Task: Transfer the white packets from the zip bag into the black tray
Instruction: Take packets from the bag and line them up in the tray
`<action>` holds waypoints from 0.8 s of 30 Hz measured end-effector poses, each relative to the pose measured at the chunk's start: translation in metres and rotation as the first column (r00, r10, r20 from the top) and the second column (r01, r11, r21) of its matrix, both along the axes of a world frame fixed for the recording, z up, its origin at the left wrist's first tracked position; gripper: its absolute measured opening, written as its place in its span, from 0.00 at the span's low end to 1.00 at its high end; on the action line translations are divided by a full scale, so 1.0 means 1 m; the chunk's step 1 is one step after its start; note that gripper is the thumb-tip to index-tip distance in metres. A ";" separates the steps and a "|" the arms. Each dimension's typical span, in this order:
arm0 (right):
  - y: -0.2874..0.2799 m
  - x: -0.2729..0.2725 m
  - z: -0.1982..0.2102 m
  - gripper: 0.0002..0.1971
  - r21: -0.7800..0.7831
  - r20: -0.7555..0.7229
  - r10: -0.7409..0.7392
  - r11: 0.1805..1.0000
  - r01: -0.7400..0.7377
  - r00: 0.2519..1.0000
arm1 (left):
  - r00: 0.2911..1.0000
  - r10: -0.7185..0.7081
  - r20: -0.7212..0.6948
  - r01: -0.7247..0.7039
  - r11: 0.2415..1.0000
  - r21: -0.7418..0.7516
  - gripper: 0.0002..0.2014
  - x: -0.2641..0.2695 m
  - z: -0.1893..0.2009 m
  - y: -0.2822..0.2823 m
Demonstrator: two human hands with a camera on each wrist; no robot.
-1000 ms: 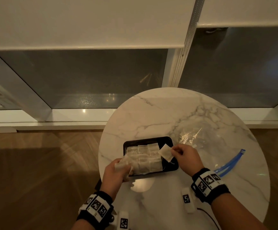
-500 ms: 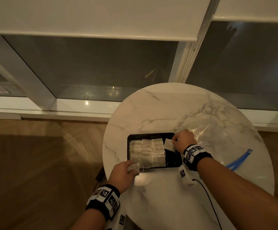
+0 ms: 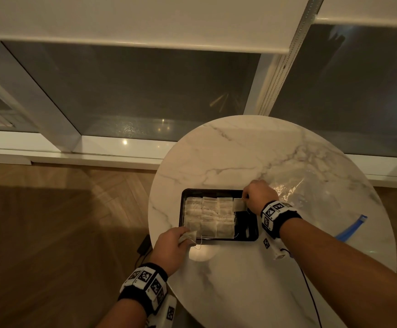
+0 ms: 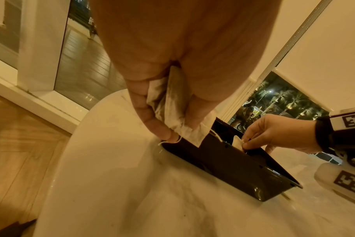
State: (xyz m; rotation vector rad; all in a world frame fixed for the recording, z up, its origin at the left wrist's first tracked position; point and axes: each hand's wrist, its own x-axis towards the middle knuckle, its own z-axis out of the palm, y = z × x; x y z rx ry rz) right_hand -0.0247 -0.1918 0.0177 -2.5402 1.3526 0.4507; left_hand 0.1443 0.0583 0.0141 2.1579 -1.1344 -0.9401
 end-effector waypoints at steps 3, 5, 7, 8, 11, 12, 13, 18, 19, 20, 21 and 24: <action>-0.001 0.004 0.000 0.10 0.018 -0.041 -0.013 1.000 0.014 0.999 | 1.000 0.007 -0.015 -0.007 1.000 0.025 0.09 0.002 -0.002 0.001; -0.001 0.004 -0.001 0.09 0.029 -0.022 -0.018 0.999 0.019 1.000 | 1.000 0.002 -0.014 -0.002 1.000 0.020 0.08 0.001 -0.003 0.000; -0.002 0.003 -0.004 0.09 0.038 0.051 -0.031 0.999 0.029 0.998 | 1.000 -0.004 -0.014 0.004 1.000 0.000 0.06 0.001 -0.002 0.000; -0.002 0.003 -0.005 0.12 0.046 0.093 -0.046 0.998 0.042 0.995 | 1.000 -0.002 -0.012 0.002 1.000 -0.007 0.06 0.000 -0.001 -0.001; -0.002 0.004 -0.010 0.25 0.109 0.136 -0.095 0.991 0.080 0.986 | 1.000 0.008 -0.008 -0.008 1.000 -0.015 0.07 0.000 -0.001 -0.002; -0.002 0.005 -0.011 0.29 0.134 0.119 -0.088 0.988 0.071 0.989 | 1.000 0.008 -0.009 -0.008 1.000 -0.016 0.07 0.000 -0.001 -0.002; -0.002 0.005 -0.013 0.32 0.156 0.091 -0.066 0.986 0.052 0.994 | 1.000 0.010 -0.009 -0.010 1.000 -0.016 0.07 0.000 0.000 -0.002; -0.002 0.004 -0.022 0.33 0.187 0.067 -0.021 0.982 0.009 0.998 | 1.000 0.019 -0.007 -0.019 1.000 -0.007 0.07 -0.002 0.001 -0.003; -0.002 0.005 -0.023 0.30 0.184 0.076 -0.018 0.983 0.003 0.997 | 1.000 0.022 -0.007 -0.022 1.000 -0.001 0.07 -0.001 0.001 -0.004; -0.003 0.005 -0.024 0.28 0.180 0.083 -0.014 0.984 -0.002 0.996 | 1.000 0.025 -0.006 -0.025 1.000 0.002 0.07 -0.001 0.001 -0.004; -0.003 0.005 -0.025 0.27 0.176 0.088 -0.012 0.984 -0.003 0.996 | 1.000 0.027 -0.004 -0.027 1.000 0.000 0.07 -0.001 0.000 -0.004; -0.003 0.005 -0.029 0.26 0.167 0.094 -0.017 0.986 0.002 0.995 | 1.000 0.028 0.007 -0.028 1.000 -0.012 0.09 -0.002 0.000 -0.005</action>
